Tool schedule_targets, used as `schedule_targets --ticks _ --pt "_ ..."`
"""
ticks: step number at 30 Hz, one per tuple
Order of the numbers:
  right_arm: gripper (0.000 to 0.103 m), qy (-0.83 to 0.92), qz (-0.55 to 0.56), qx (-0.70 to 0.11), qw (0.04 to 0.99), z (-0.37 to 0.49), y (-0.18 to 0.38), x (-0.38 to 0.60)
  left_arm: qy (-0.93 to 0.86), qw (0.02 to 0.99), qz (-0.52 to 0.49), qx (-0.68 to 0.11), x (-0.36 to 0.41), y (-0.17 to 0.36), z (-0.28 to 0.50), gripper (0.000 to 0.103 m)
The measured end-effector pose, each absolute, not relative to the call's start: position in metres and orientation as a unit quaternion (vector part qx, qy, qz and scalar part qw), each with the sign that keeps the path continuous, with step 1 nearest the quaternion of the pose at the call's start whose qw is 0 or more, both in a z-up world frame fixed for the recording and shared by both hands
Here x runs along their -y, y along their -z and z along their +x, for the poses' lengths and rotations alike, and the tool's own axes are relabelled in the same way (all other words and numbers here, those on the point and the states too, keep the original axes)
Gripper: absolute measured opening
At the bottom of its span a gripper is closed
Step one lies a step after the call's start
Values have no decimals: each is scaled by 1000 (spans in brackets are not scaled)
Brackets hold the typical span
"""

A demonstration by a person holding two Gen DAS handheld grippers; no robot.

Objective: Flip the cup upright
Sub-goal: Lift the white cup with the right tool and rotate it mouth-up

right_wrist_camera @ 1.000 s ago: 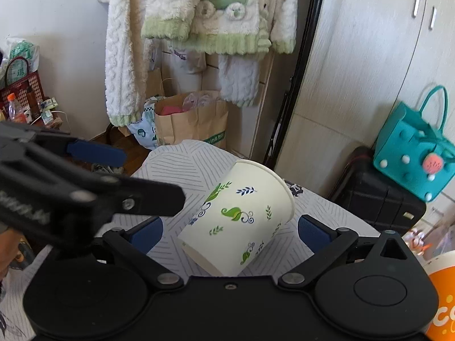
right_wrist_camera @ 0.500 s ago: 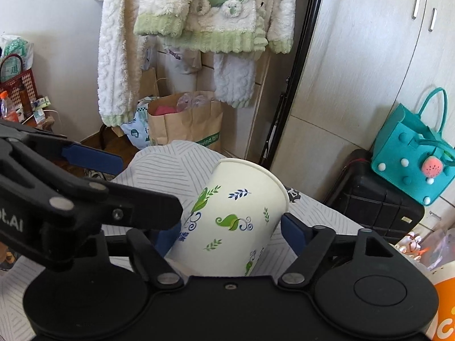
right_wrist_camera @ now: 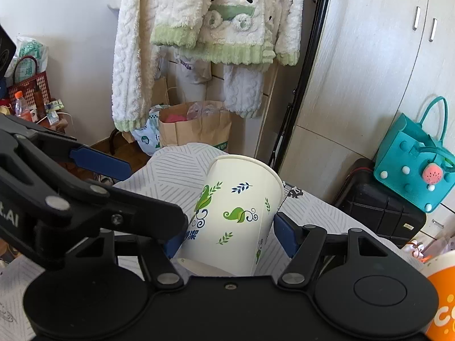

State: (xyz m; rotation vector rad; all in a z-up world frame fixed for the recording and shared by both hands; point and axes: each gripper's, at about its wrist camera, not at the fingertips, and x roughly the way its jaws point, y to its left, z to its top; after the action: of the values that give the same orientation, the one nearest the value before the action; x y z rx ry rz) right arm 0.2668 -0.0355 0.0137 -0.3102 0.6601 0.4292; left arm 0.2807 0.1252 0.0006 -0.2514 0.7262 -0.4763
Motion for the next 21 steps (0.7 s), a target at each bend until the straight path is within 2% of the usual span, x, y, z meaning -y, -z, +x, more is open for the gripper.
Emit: schedule_targets --ticks 21 --pt "70 -234 -163 -277 917 183 -45 61 268 887 -105 -360 -100 -39 212 100"
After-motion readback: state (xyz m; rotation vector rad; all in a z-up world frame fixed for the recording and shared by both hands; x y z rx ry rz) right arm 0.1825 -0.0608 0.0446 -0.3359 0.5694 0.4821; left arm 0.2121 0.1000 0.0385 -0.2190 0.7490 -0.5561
